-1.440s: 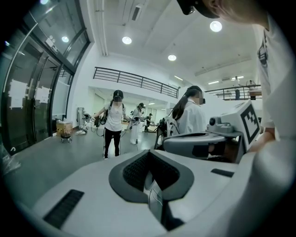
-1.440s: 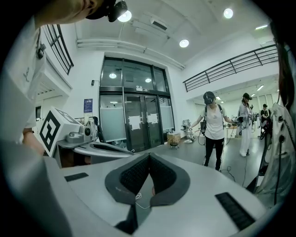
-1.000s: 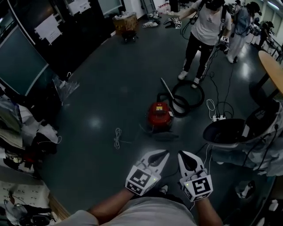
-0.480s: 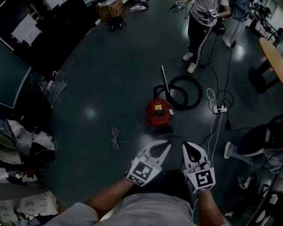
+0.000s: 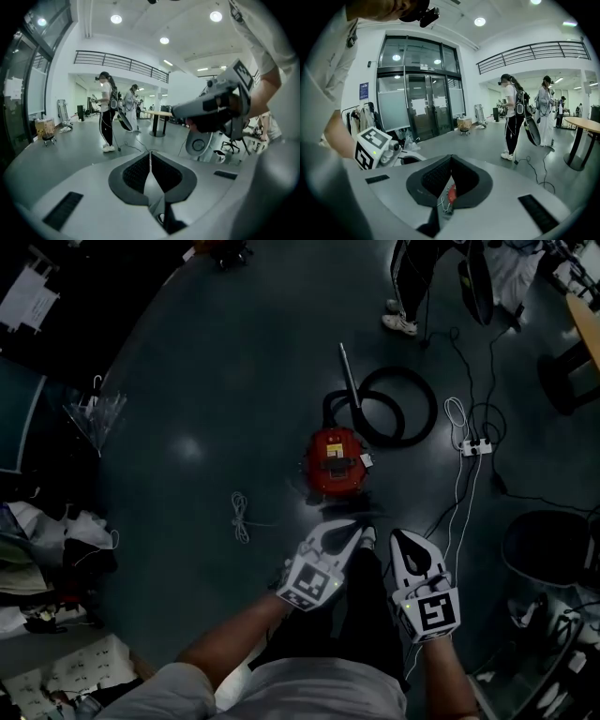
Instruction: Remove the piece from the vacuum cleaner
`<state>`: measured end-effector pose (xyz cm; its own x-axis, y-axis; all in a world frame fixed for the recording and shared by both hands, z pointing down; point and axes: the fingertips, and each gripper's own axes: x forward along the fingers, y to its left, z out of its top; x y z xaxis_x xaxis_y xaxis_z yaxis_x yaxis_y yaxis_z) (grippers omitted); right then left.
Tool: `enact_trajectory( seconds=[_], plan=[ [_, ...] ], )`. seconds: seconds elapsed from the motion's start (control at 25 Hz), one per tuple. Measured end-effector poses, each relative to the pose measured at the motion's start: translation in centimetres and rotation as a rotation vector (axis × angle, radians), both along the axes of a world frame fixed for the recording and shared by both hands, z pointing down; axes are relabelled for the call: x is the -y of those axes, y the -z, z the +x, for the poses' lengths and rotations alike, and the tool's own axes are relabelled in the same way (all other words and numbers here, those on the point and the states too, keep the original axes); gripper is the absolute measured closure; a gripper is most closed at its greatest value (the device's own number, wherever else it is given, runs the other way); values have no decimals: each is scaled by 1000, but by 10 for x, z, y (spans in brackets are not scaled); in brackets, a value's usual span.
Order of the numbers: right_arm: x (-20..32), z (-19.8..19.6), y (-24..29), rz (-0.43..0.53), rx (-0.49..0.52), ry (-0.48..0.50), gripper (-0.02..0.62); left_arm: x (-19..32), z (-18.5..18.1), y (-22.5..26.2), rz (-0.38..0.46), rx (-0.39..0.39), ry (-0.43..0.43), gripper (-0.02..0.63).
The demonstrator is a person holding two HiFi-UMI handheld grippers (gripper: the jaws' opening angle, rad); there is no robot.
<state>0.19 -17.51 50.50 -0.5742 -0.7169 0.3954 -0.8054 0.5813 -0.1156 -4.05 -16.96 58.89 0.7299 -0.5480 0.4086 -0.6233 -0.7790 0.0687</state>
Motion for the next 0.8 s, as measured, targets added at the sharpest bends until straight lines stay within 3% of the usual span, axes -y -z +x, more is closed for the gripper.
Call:
enact_trajectory(
  seconds=[0.32, 0.56, 0.8],
  plan=[
    [44, 6, -93, -8, 11, 24, 580, 12, 15, -182, -97, 227, -129, 597],
    [67, 12, -151, -46, 36, 18, 580, 5, 22, -322, -189, 419, -269, 525],
    [76, 12, -186, -51, 36, 50, 580, -8, 25, -420, -265, 542, -308, 506]
  ],
)
